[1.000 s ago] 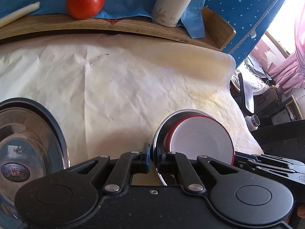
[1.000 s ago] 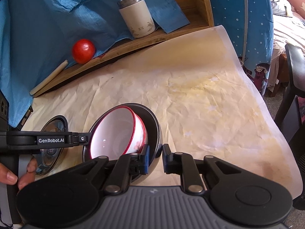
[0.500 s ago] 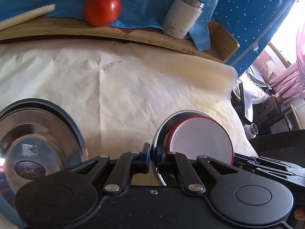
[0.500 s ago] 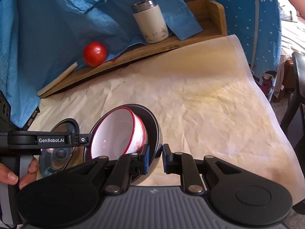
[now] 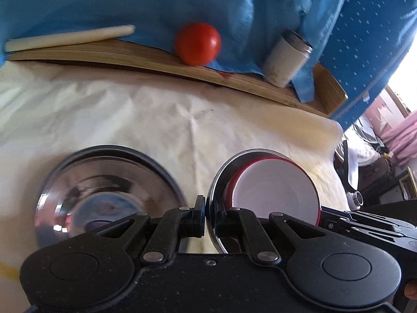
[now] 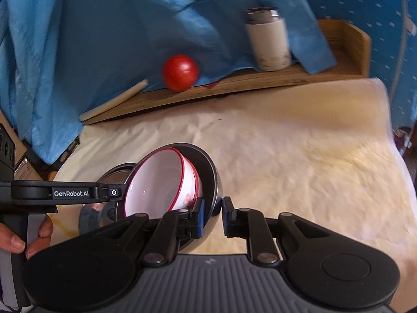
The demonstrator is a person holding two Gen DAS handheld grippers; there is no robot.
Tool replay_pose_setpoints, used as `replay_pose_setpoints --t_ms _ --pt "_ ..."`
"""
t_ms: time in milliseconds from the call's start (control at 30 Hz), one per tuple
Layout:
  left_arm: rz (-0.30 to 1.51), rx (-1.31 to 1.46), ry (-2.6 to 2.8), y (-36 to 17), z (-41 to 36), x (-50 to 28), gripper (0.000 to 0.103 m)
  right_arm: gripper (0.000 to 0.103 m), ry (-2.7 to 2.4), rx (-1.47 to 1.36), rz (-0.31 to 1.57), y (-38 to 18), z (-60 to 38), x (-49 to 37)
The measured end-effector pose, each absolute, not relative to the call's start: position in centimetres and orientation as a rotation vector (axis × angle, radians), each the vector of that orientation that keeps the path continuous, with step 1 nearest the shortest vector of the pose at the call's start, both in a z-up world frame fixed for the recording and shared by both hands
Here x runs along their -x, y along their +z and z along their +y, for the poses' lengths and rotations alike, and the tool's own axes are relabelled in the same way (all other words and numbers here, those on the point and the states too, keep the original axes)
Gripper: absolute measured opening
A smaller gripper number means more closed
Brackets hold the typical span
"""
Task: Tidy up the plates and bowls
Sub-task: 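Carry the dark bowl stack with both grippers into the steel bowl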
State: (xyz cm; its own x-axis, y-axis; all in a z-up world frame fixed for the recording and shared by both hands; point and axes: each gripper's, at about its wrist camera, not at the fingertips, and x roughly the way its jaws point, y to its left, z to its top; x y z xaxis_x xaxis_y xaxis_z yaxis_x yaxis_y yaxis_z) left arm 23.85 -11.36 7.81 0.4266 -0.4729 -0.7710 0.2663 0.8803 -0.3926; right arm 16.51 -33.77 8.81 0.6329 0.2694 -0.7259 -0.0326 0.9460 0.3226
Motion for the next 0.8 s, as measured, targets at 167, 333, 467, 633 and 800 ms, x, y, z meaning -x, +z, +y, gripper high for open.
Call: replay_pose_setpoints --t_ms 167,333,467,633,800 --pt "1.015 0.250 -0.425 8.2 -8.6 -23.8 0.004 0.017 0.216 -0.259 0.867 9.5 -31.1 -17.5" --pt "1.009 0.274 -0.379 8.2 -5.8 -23.3 0.004 0.017 0.261 -0.227 0.869 9.4 -28.4 -17.8" --pt "1.011 0.288 -0.344 8.0 -3.8 -22.9 0.004 0.017 0.293 -0.210 0.876 9.1 -26.4 -18.0" --pt "1.010 0.286 -0.294 7.7 -1.6 -22.2 0.004 0.017 0.334 -0.201 0.888 8.6 -24.1 -18.6" --pt "1.010 0.297 -0.254 7.3 0.5 -21.9 0.004 0.017 0.366 -0.188 0.895 8.3 -21.9 -19.2"
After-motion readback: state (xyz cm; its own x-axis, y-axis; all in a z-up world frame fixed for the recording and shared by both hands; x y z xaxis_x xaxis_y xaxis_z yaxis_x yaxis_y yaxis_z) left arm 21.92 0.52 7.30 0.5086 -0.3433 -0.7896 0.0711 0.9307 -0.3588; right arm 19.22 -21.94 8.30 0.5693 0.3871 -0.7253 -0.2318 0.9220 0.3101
